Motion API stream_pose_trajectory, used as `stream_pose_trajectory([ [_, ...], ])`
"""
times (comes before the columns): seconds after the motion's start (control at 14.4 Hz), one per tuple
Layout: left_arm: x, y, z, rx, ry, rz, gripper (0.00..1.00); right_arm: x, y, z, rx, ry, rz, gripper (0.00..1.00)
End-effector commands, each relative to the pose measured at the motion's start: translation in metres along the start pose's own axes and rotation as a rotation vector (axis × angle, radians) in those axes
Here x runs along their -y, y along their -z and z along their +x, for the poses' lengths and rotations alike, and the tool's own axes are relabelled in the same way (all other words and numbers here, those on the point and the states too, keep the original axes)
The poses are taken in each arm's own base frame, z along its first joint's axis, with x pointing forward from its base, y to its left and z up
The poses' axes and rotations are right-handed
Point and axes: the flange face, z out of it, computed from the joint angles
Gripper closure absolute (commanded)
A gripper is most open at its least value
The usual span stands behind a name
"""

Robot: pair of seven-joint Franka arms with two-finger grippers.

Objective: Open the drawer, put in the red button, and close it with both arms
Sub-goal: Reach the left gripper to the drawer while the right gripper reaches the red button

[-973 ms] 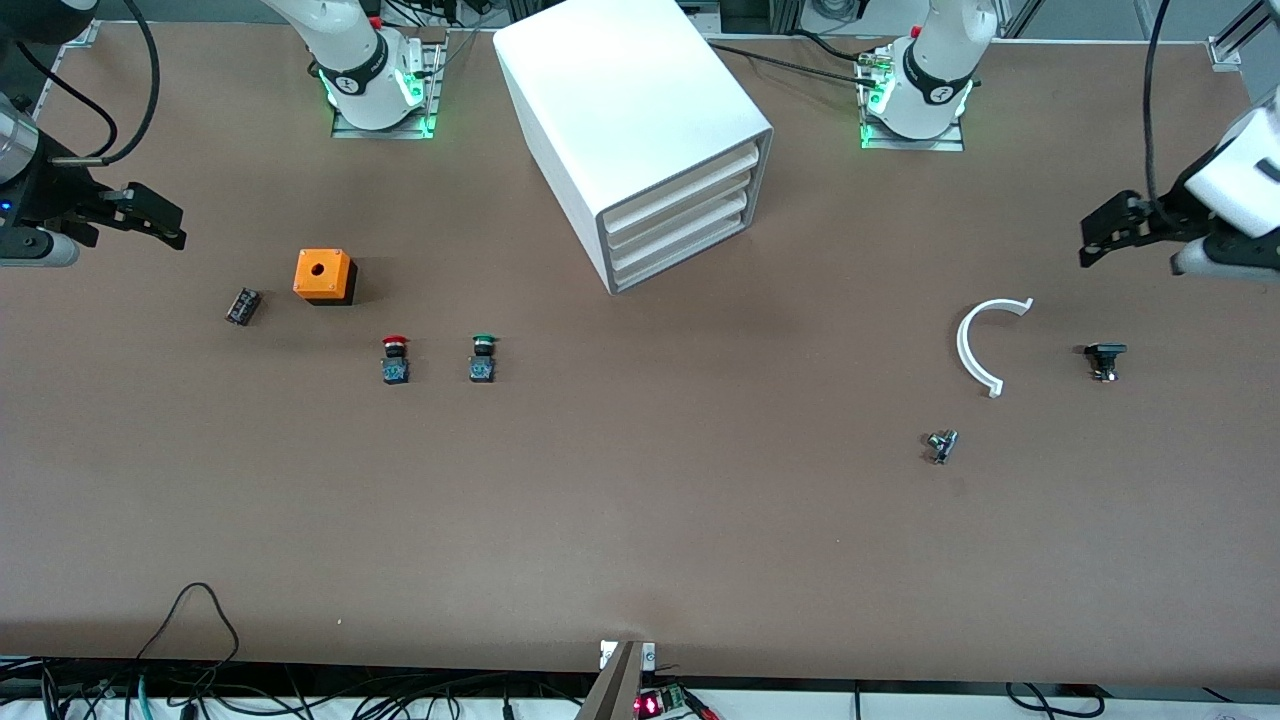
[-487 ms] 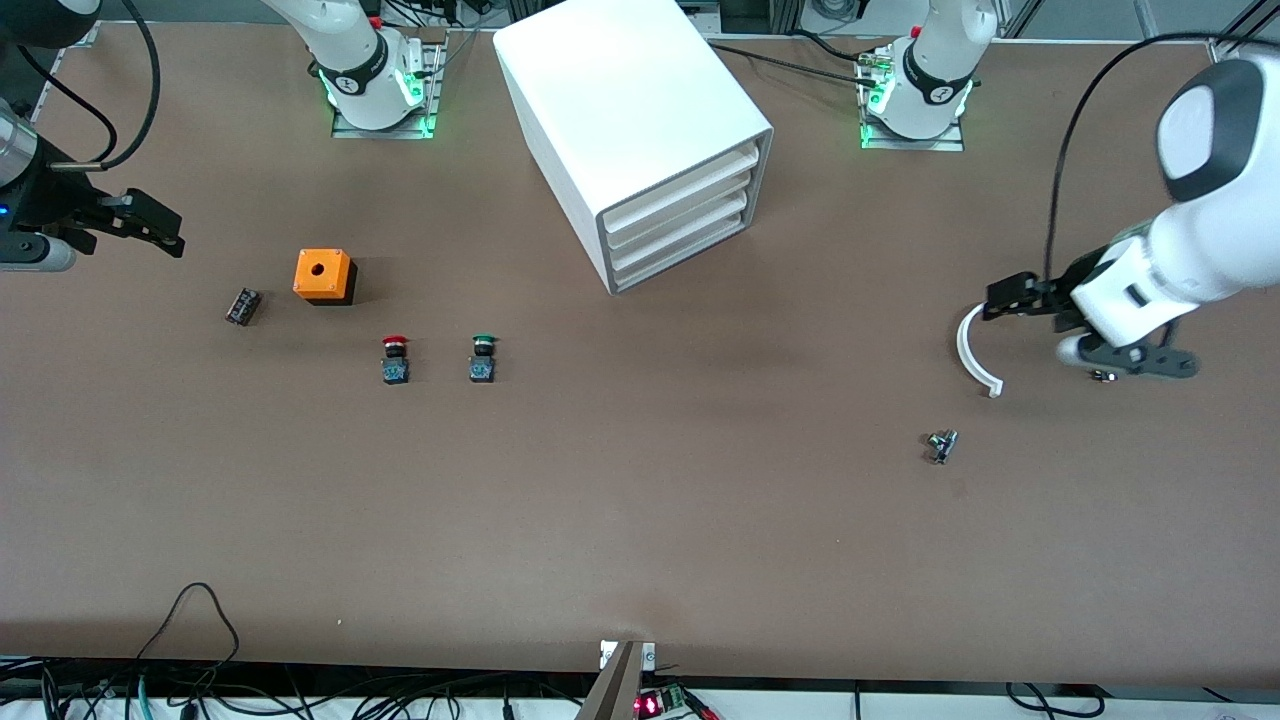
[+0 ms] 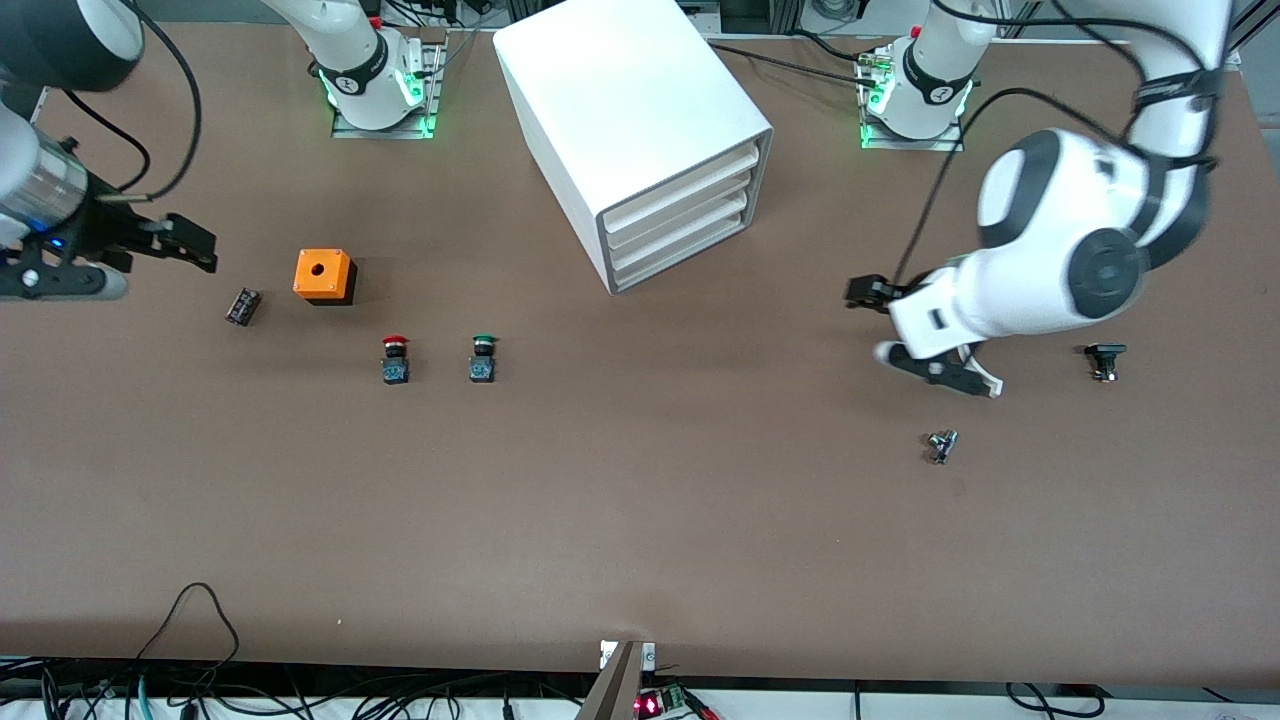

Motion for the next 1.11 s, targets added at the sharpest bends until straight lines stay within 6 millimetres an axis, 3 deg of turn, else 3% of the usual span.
stream_pose_trajectory([
  [0.0, -0.015, -0.013, 0.007, 0.031, -0.014, -0.073, 0.0, 0.011, -0.017, 0.013, 0.033, 0.015, 0.052, 0.0],
  [0.21, -0.017, -0.061, 0.025, 0.1, 0.046, -0.252, 0.0, 0.023, -0.052, 0.033, 0.062, 0.027, 0.052, 0.0],
  [0.56, -0.016, -0.121, 0.041, 0.204, 0.091, -0.469, 0.0, 0.082, -0.103, 0.054, 0.071, 0.099, 0.036, 0.0],
  [0.7, -0.028, -0.136, 0.043, 0.212, 0.072, -0.532, 0.23, 0.104, -0.126, 0.056, 0.066, 0.131, 0.037, 0.0],
  [0.83, -0.044, -0.164, 0.034, 0.264, 0.101, -0.596, 0.28, 0.105, -0.152, 0.056, 0.043, 0.102, 0.036, 0.0],
  [1.04, -0.076, -0.209, 0.012, 0.326, 0.145, -0.675, 0.23, 0.103, -0.198, 0.049, -0.007, 0.092, 0.039, 0.0],
])
